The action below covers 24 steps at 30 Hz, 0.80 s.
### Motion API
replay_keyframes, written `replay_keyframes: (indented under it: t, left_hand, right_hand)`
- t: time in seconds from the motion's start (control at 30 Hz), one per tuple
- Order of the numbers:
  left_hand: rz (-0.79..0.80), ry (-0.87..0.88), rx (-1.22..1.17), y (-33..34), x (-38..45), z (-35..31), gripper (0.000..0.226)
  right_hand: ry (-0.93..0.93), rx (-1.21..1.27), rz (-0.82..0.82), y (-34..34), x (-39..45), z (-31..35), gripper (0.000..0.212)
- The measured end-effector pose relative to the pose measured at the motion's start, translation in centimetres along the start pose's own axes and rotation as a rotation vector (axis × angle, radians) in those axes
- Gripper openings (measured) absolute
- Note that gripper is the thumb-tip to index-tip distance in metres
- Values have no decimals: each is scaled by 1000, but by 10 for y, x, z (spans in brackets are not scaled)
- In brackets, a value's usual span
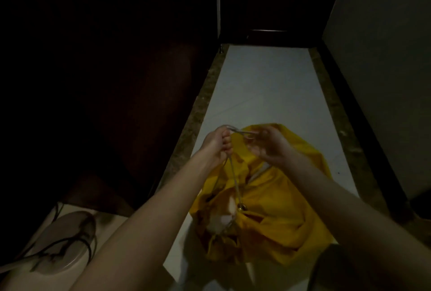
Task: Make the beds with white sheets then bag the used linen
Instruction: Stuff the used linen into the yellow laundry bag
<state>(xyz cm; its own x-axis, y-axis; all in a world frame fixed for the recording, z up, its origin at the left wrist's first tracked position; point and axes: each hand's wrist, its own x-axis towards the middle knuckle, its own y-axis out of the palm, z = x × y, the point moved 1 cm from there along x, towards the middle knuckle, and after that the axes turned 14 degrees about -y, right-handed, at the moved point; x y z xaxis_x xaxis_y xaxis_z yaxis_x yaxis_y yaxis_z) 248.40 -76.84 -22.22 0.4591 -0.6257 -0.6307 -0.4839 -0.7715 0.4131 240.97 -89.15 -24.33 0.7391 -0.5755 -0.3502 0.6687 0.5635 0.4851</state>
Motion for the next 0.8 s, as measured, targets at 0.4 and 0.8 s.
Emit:
replay_keyframes:
  t: [0.4,0.8]
  left_hand:
    - [-2,-88,-87,-31,47,31,45]
    - [-22,-154,1120,-118,10,83,42]
  right_hand:
    - [-110,-713,470,10,-21,-119,37]
    - [32,-109,-9,8,-12,-108,47]
